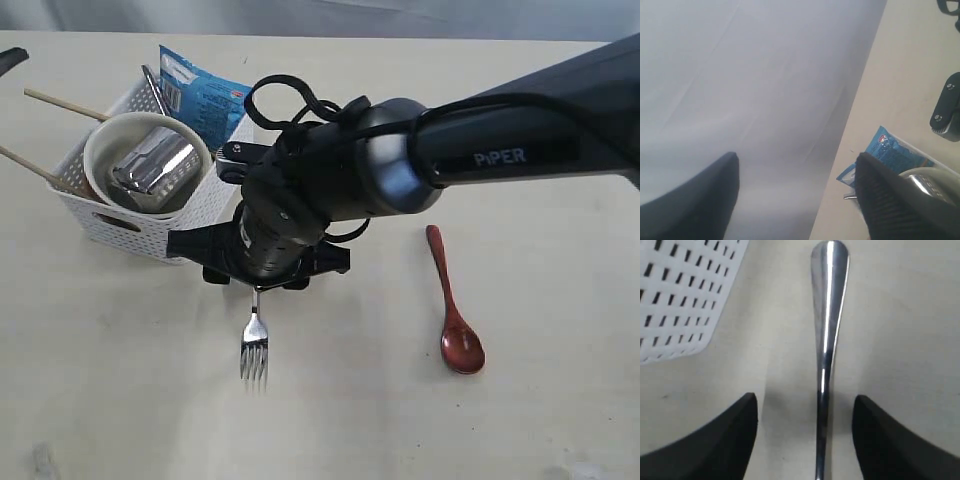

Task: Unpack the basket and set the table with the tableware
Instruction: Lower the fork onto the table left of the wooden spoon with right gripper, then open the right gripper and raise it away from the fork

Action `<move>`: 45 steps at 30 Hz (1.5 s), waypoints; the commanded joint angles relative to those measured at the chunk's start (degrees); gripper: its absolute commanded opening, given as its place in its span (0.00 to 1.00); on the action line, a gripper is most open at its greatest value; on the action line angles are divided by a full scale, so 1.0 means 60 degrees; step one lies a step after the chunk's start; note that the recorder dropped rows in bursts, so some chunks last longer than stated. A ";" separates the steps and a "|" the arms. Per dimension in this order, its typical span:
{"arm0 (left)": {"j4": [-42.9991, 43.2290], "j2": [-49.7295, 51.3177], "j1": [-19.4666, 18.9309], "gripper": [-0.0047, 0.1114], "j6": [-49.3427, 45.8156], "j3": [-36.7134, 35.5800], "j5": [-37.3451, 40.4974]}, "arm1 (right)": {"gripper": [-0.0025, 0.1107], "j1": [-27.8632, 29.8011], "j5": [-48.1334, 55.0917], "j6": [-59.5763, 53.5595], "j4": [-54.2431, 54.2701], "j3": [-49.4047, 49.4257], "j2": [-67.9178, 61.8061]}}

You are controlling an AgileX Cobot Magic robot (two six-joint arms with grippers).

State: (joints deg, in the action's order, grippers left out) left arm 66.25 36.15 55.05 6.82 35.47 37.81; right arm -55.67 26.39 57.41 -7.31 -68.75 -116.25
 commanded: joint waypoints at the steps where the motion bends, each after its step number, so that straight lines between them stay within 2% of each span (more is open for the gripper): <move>1: -0.0047 -0.0069 0.0041 0.58 0.0084 -0.0006 0.0003 | 0.51 0.0026 0.0248 0.0063 -0.0160 0.0138 -0.0142; 11: -0.0129 -0.0069 0.0041 0.58 0.0084 -0.0006 0.0003 | 0.51 0.0043 0.0536 0.0063 -0.0721 0.0138 0.0744; 19: -0.0129 -0.0069 0.0041 0.58 0.0084 -0.0006 0.0003 | 0.51 0.0043 0.2407 0.0317 -0.2300 0.0138 0.2060; 31: -0.0150 -0.0069 0.0041 0.58 0.0144 -0.0006 0.0022 | 0.51 0.0026 0.3836 -0.0692 -0.3140 0.0138 0.5070; 45: -0.0256 -0.0069 0.0041 0.58 0.0185 -0.0006 0.0022 | 0.51 0.0026 0.5366 -0.0713 -0.4467 0.0138 0.8359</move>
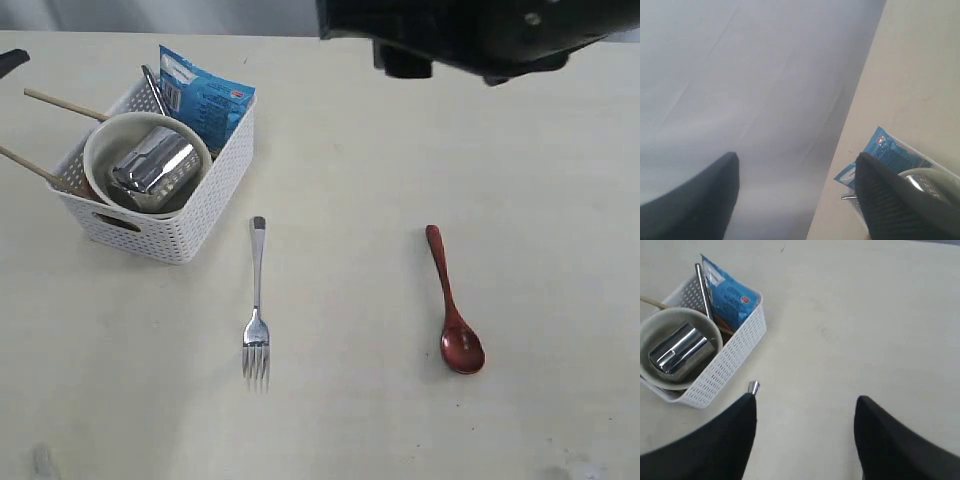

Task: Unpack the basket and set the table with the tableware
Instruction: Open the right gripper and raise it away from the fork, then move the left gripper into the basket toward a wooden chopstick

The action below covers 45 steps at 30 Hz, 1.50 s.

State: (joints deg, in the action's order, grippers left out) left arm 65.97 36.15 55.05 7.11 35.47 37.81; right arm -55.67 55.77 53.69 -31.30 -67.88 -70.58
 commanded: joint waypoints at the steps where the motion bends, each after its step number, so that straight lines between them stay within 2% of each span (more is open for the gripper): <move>1: -0.0285 -0.0069 0.0041 0.58 0.0138 -0.0006 0.0022 | 0.51 0.0026 0.0540 -0.0136 -0.0636 0.0009 0.0972; 4: -0.0319 -0.0069 0.0041 0.58 0.0290 -0.0006 0.0047 | 0.47 0.0026 0.0006 -0.0184 -0.1445 0.0497 0.1712; 8: -0.0095 0.0000 0.0041 0.58 0.1532 -0.0006 0.0179 | 0.35 0.0046 -0.1774 0.0308 -0.3335 0.1867 0.2884; 10: 0.0175 0.0197 0.0023 0.58 0.1853 0.0014 0.0484 | 0.34 0.0167 -0.2491 0.0964 -0.4206 0.2483 0.3305; 14: 0.0730 0.1334 0.0023 0.58 0.2663 0.0463 0.1726 | 0.34 0.0869 -0.3442 0.1205 -0.5120 0.3215 0.3629; 18: 0.0788 0.3200 -0.0106 0.58 0.3031 0.1478 0.2367 | 0.34 0.2107 -0.4433 0.1089 -0.5168 0.3278 0.3234; 21: 0.0709 0.4420 -0.0729 0.58 0.3663 0.2495 0.1976 | 0.34 0.3364 -0.5864 0.1089 -0.5074 0.3278 0.2660; 24: 0.0120 0.5435 -0.1832 0.58 0.3931 0.3409 0.1230 | 0.35 0.4595 -0.7486 0.1089 -0.4817 0.3278 0.1841; 26: -0.1007 0.6115 -0.2716 0.58 0.3694 0.4077 0.1010 | 0.38 0.5432 -0.8560 0.1089 -0.4790 0.3278 0.1160; 28: -0.2455 0.6686 -0.3572 0.58 0.2911 0.4649 0.1034 | 0.39 0.6086 -0.9504 0.1127 -0.4790 0.3278 0.0441; 32: -0.5974 0.7861 -0.5248 0.58 0.0128 0.5700 0.1701 | 0.40 0.7229 -1.1260 0.1127 -0.4790 0.3278 -0.0781; 34: -0.7037 0.8315 -0.5816 0.58 -0.0908 0.6061 0.2002 | 0.40 0.7703 -1.1899 0.1127 -0.4961 0.3278 -0.1265; 38: -0.7477 0.9072 -0.6398 0.58 -0.1352 0.6460 0.2091 | 0.40 0.8444 -1.3107 0.1106 -0.5559 0.3134 -0.2061; 42: -0.7267 0.9770 -0.6419 0.58 -0.1465 0.7002 0.2590 | 0.40 0.8708 -1.3520 0.1194 -0.5575 0.2751 -0.2459; 45: -0.7051 1.0180 -0.6419 0.58 -0.2082 0.7546 0.3450 | 0.40 0.8708 -1.3521 0.1176 -0.5706 0.2581 -0.2550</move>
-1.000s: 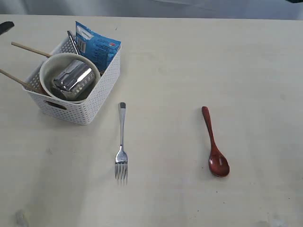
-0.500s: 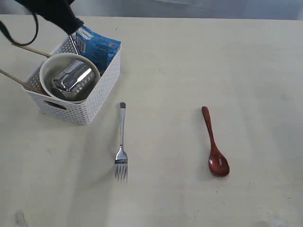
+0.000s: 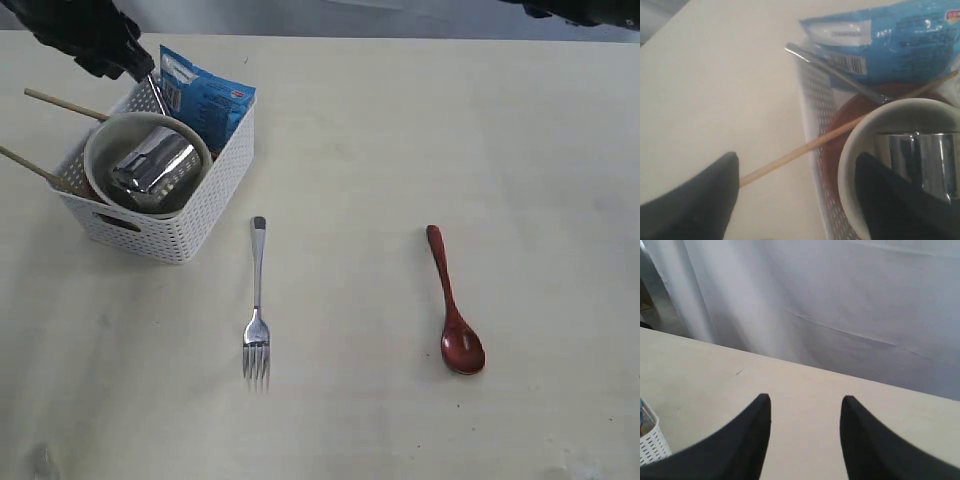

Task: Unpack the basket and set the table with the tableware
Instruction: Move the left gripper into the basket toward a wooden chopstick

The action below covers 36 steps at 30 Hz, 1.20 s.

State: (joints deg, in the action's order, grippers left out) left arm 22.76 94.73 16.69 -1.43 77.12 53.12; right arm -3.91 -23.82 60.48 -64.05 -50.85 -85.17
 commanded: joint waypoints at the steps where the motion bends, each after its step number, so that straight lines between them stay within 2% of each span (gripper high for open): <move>1: 0.0361 0.0512 -0.0025 0.58 -0.1150 0.0744 0.1146 | 0.40 0.0083 -0.0256 0.0044 -0.0399 -0.0294 -0.0140; 4: 0.0639 0.0530 -0.0025 0.58 -0.3080 0.0810 0.1623 | 0.40 0.0083 -0.0256 0.0044 -0.0500 -0.0292 -0.0140; 9: 0.0601 0.0530 -0.0025 0.55 -0.7572 0.0810 0.2807 | 0.40 0.0083 -0.0256 0.0044 -0.0500 -0.0292 -0.0140; 11: 0.0601 0.0530 -0.0025 0.54 -0.8731 0.0785 0.2807 | 0.40 0.0083 -0.0256 0.0044 -0.0500 -0.0292 -0.0140; 15: 0.0368 0.0549 -0.0025 0.54 -0.9751 0.0529 0.2807 | 0.40 0.0083 -0.0256 0.0044 -0.0500 -0.0292 -0.0140; 26: 0.0385 0.0532 -0.0025 0.54 -0.9975 -0.0614 0.2807 | 0.40 0.0083 -0.0256 0.0099 -0.0490 -0.0292 -0.0140; 31: 0.1334 0.0532 -0.0025 0.54 -0.9628 -0.1311 0.2807 | 0.40 0.0083 -0.0293 0.0198 -0.0490 -0.0292 -0.0140; 36: 0.1821 0.0532 -0.0025 0.54 -0.9086 -0.1451 0.2807 | 0.40 0.0066 -0.0296 0.0244 -0.0490 -0.0292 -0.0140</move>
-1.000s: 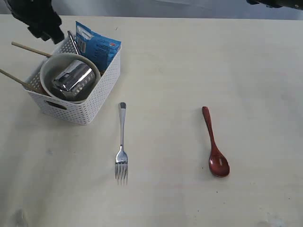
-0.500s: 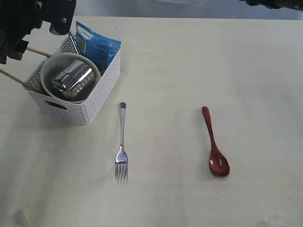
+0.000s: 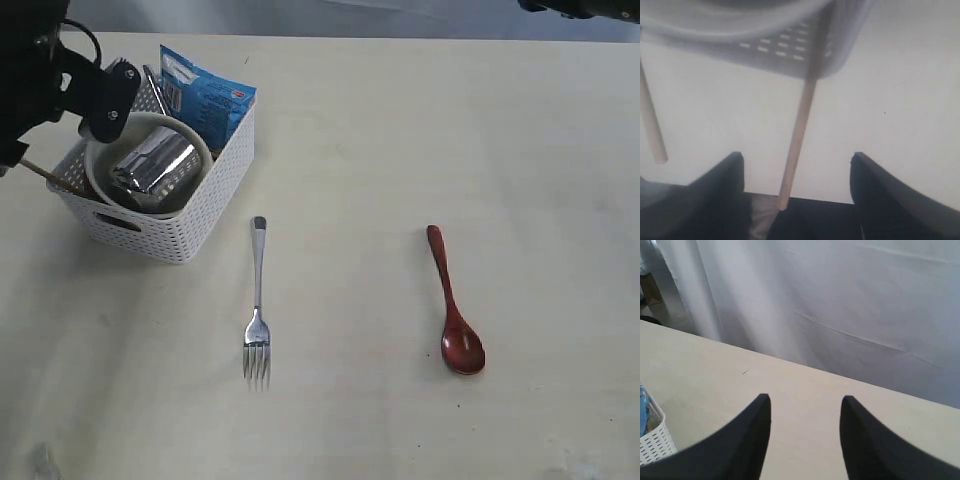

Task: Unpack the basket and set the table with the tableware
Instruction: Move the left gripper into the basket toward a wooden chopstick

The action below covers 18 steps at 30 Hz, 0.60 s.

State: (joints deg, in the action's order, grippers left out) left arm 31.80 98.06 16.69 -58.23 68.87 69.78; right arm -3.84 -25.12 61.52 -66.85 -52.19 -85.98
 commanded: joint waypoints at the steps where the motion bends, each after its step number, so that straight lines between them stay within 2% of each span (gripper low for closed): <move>1: 0.0263 -0.0024 -0.0025 0.54 0.0381 -0.0076 0.0030 | 0.40 0.0053 -0.0080 0.0110 -0.0022 -0.0069 -0.0004; 4: 0.0050 -0.0024 -0.0134 0.54 0.0381 -0.0076 0.0030 | 0.40 0.0053 -0.0080 0.0249 -0.0022 -0.0069 -0.0004; 9: -0.0540 -0.0006 -0.0918 0.54 0.0398 -0.0076 0.0030 | 0.39 0.0053 -0.0323 0.0279 -0.0022 -0.0069 -0.0004; 11: -0.0652 -0.0006 -0.1107 0.50 0.0271 -0.0076 0.0030 | 0.39 0.0053 -0.0536 0.0279 -0.0022 -0.0069 -0.0004; 14: -0.0736 -0.0006 -0.1133 0.39 0.0154 -0.0076 -0.0527 | 0.39 0.0053 -0.0536 0.0279 -0.0022 -0.0069 -0.0004; 18: -0.1153 -0.0006 -0.1133 0.38 -0.0418 -0.0076 -0.1196 | 0.39 0.0053 -0.0534 0.0356 -0.0022 -0.0069 -0.0004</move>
State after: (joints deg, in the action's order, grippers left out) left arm 26.08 98.06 10.06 -59.16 68.76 63.69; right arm -3.84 -27.70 63.22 -66.90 -52.19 -85.98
